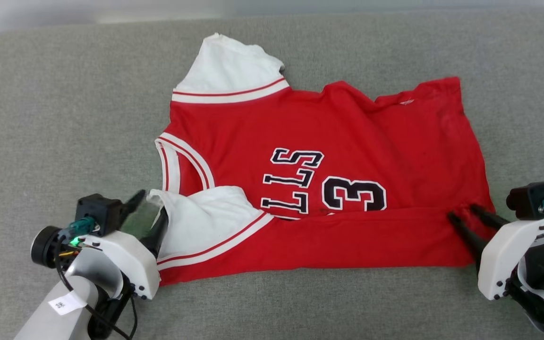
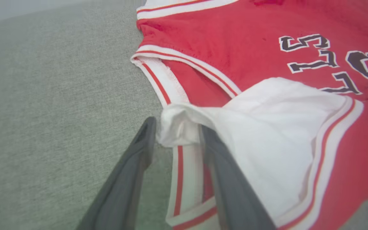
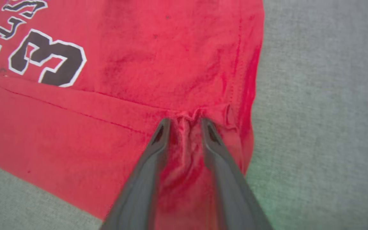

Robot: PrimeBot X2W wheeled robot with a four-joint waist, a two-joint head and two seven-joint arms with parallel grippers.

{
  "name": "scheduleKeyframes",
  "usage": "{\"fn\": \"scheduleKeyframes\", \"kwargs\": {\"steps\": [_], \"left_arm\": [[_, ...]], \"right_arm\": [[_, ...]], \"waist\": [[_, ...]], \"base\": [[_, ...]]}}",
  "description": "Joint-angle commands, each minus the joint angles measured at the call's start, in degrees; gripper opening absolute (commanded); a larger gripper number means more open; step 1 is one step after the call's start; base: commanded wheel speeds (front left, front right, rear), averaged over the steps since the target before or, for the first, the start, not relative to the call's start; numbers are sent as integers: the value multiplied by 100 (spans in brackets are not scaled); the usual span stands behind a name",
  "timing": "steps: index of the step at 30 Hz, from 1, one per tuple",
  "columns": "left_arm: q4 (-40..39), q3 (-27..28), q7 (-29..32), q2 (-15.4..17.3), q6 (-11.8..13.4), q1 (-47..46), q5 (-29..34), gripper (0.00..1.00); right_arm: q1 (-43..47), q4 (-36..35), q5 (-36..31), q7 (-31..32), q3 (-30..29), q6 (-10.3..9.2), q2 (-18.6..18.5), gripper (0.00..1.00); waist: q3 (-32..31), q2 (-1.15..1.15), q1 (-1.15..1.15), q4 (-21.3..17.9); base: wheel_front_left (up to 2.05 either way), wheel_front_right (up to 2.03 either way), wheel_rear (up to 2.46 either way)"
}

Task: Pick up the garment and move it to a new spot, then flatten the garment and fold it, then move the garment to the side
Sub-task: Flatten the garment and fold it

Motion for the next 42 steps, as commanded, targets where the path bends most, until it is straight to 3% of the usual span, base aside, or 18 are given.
{"fn": "scheduleKeyframes", "kwargs": {"steps": [1,10,19,25,35,41,42], "left_arm": [[71,58,-122,-73,72,44,-38,100],[-55,430,-243,-62,476,766,-434,100],[-1053,432,435,79,975,1669,-656,100],[-1472,340,879,131,1254,1897,-683,100],[-1315,175,1284,201,1554,1811,-484,100],[-853,-101,1559,184,1426,1733,-428,100],[-751,-170,1616,162,1387,1730,-427,78]], "right_arm": [[13,71,-29,-41,13,-5,59,100],[440,43,-438,144,-182,-5,221,100],[1145,-593,-1174,890,-1315,-5,1061,100],[1458,-1198,-1474,1152,-1574,-5,1605,100],[1524,-1552,-1557,1197,-1610,-5,1846,100],[1450,-1670,-1560,1163,-1620,-5,1820,100],[1445,-1686,-1558,1170,-1616,-5,1814,100]], "waist": [[-159,0,-1,-12],[-761,0,-1,-73],[-921,0,-1,-108],[-778,0,-1,-202],[-556,0,-1,-361],[-360,0,-1,-376],[-344,0,-1,-369]], "base": [[0,0,0],[0,0,0],[0,0,0],[0,0,0],[0,0,0],[0,0,0],[0,0,0]]}}
